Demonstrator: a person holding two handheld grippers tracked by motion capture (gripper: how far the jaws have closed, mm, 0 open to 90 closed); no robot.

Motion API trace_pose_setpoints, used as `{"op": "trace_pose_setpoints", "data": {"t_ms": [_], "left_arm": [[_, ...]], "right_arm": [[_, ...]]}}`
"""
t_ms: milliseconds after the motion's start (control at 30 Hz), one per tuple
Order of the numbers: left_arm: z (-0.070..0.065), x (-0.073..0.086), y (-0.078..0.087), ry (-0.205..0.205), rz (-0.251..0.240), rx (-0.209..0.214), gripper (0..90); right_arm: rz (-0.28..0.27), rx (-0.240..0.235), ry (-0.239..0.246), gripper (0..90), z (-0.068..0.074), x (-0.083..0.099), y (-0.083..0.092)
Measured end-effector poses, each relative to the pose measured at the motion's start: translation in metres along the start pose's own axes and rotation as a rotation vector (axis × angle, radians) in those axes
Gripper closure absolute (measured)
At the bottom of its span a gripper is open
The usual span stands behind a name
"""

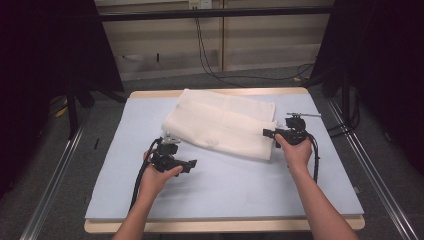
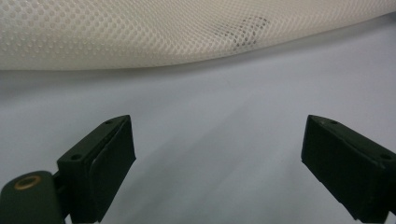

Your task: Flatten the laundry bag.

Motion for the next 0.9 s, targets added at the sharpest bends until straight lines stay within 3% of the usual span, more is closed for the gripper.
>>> {"op": "trace_pose_setpoints", "data": {"t_ms": [67,133,200,333,500,633,900], "left_arm": [[0.001,0.0,0.001,0.009,-0.005,0.008,9.1],[0.0,-0.002,0.002,0.032,-0.019,0.018,9.1],[0.0,-0.003,0.003,0.026,-0.018,0.02,9.5],[-0.004,-0.004,0.005,0.036,-0.021,0.043,9.6],[-0.006,-0.004,0.004,0.073,-0.009,0.053,7.6],[-0.005,-0.006,0.005,0.089,-0.015,0.057,5.3],[-0.009,-0.01,0.01,0.118,-0.026,0.077,2.8]], "right_arm": [[-0.003,0.005,0.013,64.6,-0.001,-0.002,0.001],[-0.017,-0.018,0.05,72.9,0.002,-0.003,0.003],[-0.015,-0.032,0.1,82.0,0.008,-0.002,0.006],[-0.01,-0.069,0.227,83.5,0.024,0.003,0.011],[0.001,-0.142,0.383,84.3,0.056,0.014,0.016],[0.047,-0.188,0.467,84.4,0.078,0.032,0.017],[0.131,-0.245,0.556,84.5,0.095,0.065,0.014]]}}
Point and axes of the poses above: each handheld gripper's, and its own axes: y roughly backward along the jaws, x roughly out of its underside, z roughly to its left, the point moved 7 cm from there along -y, roughly forward along the jaws, and after that the axes turned 15 degrees about -x, right-handed, at the moved point
